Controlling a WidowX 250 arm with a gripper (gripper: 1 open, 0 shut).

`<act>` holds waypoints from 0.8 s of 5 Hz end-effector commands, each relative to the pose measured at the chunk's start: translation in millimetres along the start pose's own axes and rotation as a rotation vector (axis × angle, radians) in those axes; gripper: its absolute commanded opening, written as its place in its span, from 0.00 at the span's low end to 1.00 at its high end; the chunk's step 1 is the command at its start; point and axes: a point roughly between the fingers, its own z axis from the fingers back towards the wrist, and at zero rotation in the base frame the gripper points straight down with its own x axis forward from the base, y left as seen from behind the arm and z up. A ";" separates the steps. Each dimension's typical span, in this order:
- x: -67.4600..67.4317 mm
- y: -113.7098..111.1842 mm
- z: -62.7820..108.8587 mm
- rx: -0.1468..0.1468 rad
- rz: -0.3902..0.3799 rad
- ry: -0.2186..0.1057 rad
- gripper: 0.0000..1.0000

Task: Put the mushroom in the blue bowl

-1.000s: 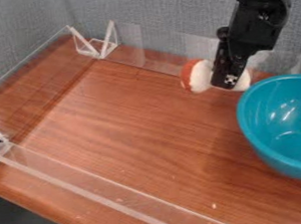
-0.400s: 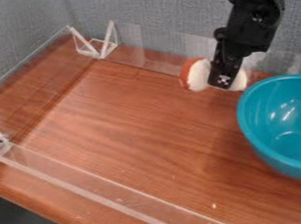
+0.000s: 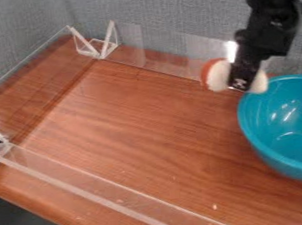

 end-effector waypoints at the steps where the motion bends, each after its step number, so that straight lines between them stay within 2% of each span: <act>1: 20.4 15.3 16.5 0.093 -0.093 -0.048 0.00; 2: 26.1 16.9 9.1 0.102 -0.140 -0.053 0.00; 3: 31.1 16.1 -4.9 0.097 -0.165 -0.060 1.00; 4: 36.8 17.4 -21.8 0.092 -0.175 -0.067 1.00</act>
